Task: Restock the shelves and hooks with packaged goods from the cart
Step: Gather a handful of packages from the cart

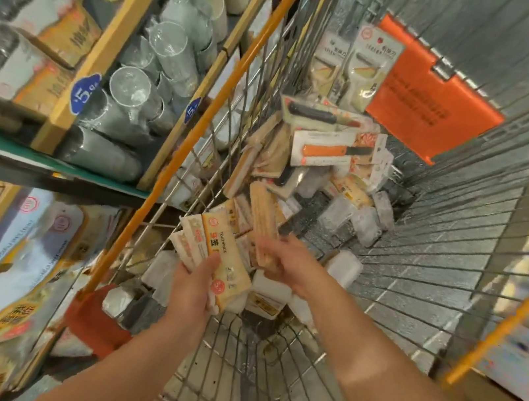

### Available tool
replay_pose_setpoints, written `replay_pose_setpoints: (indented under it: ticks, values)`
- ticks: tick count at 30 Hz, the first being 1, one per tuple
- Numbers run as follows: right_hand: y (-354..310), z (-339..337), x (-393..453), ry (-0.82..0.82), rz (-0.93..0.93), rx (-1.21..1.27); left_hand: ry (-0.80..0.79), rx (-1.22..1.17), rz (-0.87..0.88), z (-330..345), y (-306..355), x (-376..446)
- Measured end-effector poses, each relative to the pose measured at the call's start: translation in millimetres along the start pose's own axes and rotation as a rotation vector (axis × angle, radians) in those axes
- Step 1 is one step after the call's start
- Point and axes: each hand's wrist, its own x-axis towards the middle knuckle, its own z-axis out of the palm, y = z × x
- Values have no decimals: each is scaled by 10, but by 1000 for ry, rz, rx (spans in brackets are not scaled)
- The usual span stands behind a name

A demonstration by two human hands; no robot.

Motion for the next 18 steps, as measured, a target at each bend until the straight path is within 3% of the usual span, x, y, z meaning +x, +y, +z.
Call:
replay_pose_setpoints:
  ticks: [6,9,13,18]
  values:
    - [-54,-155,-1034,48,-312,-280,-214,80,105,199,81,-328]
    - [-75,-183,-1296,117,-407,-293,-318,56,144,322,132,-553]
    - [-53,-317,-1599,44,-507,-227,-391,83,192,334,147,-800]
    - [51,-533,-1936,57,-531,-272,-326,7,194,236,14,-1069]
